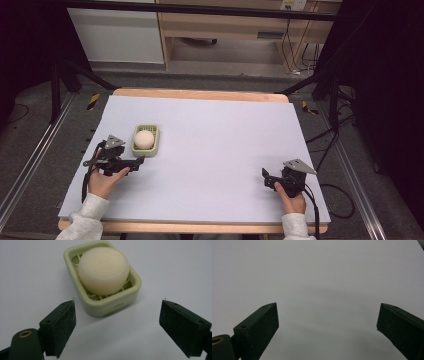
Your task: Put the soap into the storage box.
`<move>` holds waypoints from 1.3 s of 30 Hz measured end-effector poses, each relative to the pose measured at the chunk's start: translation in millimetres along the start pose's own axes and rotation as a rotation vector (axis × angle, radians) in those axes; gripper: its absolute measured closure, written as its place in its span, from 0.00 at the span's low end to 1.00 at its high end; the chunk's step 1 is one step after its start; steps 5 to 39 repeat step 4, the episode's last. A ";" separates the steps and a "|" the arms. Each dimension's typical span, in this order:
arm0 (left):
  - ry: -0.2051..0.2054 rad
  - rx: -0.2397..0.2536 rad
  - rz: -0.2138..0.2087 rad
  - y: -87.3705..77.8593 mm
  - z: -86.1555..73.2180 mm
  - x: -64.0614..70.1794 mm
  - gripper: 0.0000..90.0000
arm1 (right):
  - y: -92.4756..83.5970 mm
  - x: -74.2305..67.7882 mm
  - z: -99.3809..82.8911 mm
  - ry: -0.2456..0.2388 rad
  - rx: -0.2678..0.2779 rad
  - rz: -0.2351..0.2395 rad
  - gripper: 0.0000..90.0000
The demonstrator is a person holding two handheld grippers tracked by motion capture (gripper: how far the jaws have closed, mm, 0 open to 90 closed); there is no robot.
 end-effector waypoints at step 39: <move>-0.007 -0.011 0.011 1.1 -16.3 -2.3 0.15 | 0.0 0.1 0.1 0.001 0.000 0.000 0.05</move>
Point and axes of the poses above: each handheld gripper's, and its own axes: y roughly forward along the jaws, z roughly out of its top, x roughly to its right, the point moved 9 cm from there along y, roughly forward along the jaws, and after that the axes turned 15 degrees about -x, right-handed, at the moved point
